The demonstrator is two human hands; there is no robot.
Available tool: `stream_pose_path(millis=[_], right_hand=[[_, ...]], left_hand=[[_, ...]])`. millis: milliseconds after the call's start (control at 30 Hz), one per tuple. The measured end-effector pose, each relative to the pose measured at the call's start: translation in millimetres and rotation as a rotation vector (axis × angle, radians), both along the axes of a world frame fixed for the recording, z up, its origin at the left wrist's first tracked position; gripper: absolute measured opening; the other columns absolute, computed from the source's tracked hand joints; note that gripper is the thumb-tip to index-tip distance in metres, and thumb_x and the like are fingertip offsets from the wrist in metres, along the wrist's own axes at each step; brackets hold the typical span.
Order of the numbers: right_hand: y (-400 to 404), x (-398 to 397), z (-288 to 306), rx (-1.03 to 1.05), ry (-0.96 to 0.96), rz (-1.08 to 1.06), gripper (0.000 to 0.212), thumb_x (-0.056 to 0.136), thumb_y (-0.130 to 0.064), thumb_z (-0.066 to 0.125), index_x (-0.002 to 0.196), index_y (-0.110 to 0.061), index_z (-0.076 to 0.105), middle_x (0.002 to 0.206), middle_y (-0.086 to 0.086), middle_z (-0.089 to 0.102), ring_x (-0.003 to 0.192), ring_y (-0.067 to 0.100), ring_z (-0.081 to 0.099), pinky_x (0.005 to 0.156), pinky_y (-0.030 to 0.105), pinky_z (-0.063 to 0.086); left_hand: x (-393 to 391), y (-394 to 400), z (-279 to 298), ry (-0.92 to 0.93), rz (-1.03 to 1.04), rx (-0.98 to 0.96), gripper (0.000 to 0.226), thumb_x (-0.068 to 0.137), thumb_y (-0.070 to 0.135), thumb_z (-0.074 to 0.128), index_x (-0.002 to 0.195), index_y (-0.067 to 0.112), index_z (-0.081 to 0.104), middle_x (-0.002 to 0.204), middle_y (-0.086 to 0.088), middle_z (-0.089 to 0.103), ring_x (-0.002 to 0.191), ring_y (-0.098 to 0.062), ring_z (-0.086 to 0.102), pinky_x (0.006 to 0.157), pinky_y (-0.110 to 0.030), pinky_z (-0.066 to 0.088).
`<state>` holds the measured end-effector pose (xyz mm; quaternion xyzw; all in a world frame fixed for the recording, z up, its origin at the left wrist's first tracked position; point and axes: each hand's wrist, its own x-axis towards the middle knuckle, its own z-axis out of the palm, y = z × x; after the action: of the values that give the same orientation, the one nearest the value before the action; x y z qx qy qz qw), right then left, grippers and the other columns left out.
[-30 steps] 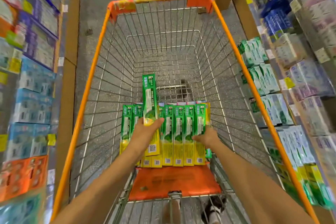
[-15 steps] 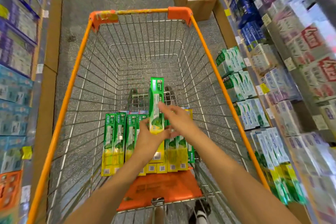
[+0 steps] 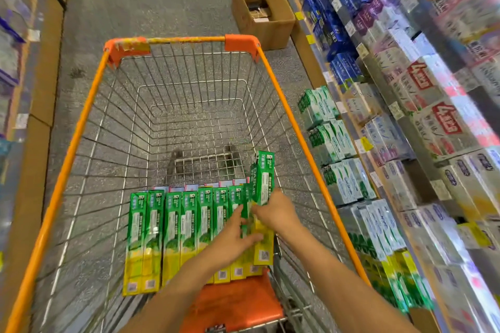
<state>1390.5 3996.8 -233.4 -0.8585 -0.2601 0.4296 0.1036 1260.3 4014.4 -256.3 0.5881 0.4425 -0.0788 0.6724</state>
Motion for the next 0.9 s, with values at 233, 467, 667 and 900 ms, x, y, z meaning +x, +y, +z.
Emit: stream_pose_path(millis=[233, 467, 667, 900], right_hand=[[-23.8, 9.0, -50.9, -0.169, -0.053, -0.045, 0.033, 0.088, -0.02, 0.063, 0.112, -0.006, 0.044, 0.096, 0.011, 0.061, 0.09, 0.026, 0.059, 0.076, 0.033, 0.051], [-26.6, 2.9, -90.2, -0.14, 0.005, -0.066, 0.048, 0.087, -0.013, 0.061, 0.128, -0.002, 0.038, 0.117, 0.017, 0.061, 0.104, 0.031, 0.061, 0.078, 0.035, 0.051], [-19.9, 12.9, -102.4, -0.103, 0.147, -0.097, 0.047, 0.086, -0.006, 0.064, 0.128, -0.003, 0.043, 0.121, 0.014, 0.059, 0.111, 0.028, 0.057, 0.094, 0.035, 0.047], [-6.0, 13.0, -89.5, -0.201, 0.213, -0.067, 0.068, 0.086, -0.022, 0.068, 0.138, 0.004, 0.031, 0.136, 0.018, 0.048, 0.124, 0.031, 0.049, 0.1, 0.034, 0.044]], left_hand=[[-41.0, 37.1, -11.5, 0.107, 0.151, 0.157, 0.057, 0.096, 0.027, 0.051, 0.146, 0.015, 0.026, 0.126, -0.003, 0.047, 0.099, -0.014, 0.052, 0.059, -0.01, 0.042], [-58.2, 47.0, -17.8, 0.122, 0.199, 0.161, 0.041, 0.097, 0.023, 0.05, 0.137, 0.017, 0.042, 0.106, 0.006, 0.052, 0.09, -0.01, 0.056, 0.061, -0.011, 0.041], [-61.8, 44.8, -22.9, 0.15, 0.17, 0.14, 0.036, 0.097, 0.023, 0.049, 0.133, 0.021, 0.044, 0.102, 0.007, 0.053, 0.091, -0.014, 0.057, 0.062, -0.01, 0.041], [-42.3, 42.0, -16.9, 0.134, 0.158, 0.156, 0.033, 0.097, 0.019, 0.05, 0.129, 0.02, 0.048, 0.102, 0.005, 0.057, 0.086, -0.019, 0.06, 0.059, -0.013, 0.042]])
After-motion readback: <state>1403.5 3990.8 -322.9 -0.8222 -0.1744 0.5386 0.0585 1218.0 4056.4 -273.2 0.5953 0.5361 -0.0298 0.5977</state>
